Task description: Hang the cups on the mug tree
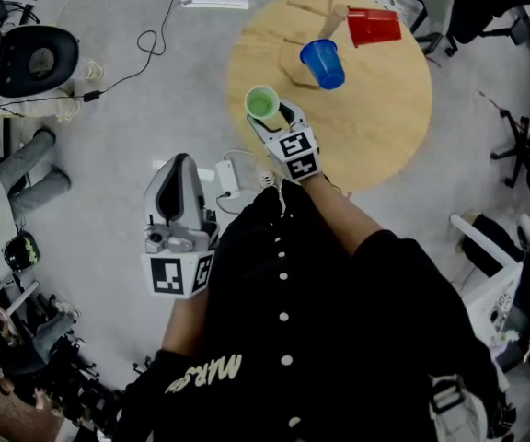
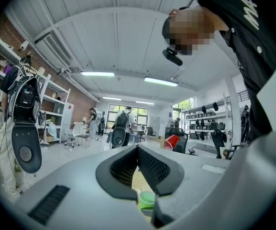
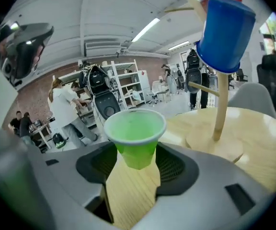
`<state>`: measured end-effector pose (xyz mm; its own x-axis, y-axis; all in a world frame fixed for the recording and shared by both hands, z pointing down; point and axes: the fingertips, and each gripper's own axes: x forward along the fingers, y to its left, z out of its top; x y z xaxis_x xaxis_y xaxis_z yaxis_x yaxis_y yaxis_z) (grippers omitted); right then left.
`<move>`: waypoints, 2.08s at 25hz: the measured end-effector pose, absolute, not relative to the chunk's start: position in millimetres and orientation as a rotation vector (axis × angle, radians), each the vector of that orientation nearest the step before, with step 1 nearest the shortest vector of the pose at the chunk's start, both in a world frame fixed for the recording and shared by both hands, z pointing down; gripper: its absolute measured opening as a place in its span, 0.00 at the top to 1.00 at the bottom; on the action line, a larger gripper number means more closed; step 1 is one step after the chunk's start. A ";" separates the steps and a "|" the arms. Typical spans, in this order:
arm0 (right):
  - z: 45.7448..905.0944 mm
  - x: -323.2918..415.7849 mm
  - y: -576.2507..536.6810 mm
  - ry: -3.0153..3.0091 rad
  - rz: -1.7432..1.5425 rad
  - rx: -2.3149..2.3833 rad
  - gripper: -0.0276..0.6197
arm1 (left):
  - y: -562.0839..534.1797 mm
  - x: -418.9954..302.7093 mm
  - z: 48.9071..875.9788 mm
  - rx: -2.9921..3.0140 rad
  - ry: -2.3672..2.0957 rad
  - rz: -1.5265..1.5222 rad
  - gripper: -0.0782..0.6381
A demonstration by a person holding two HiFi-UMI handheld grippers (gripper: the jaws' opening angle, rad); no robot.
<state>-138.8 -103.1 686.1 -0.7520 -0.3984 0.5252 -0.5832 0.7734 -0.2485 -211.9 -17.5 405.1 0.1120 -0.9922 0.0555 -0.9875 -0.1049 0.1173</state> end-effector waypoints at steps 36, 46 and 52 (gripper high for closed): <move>426.5 -139.7 -228.0 -2.765 2.269 1.064 0.58 | -19.0 -166.6 277.7 2.656 -1.933 -0.309 0.89; 447.6 -99.0 -243.8 -2.519 2.753 1.135 0.58 | -33.2 -148.0 283.8 2.677 -1.885 -0.291 0.89; 450.9 -87.0 -248.1 -2.435 3.012 1.122 0.59 | -35.8 -141.2 280.4 2.691 -1.877 -0.309 0.89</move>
<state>-87.0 -248.1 450.9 -0.5026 -0.8546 -0.1310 0.3073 -0.0349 -0.9510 -141.2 -35.8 280.4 0.3375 -0.9104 -0.2395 -0.9391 -0.3431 -0.0192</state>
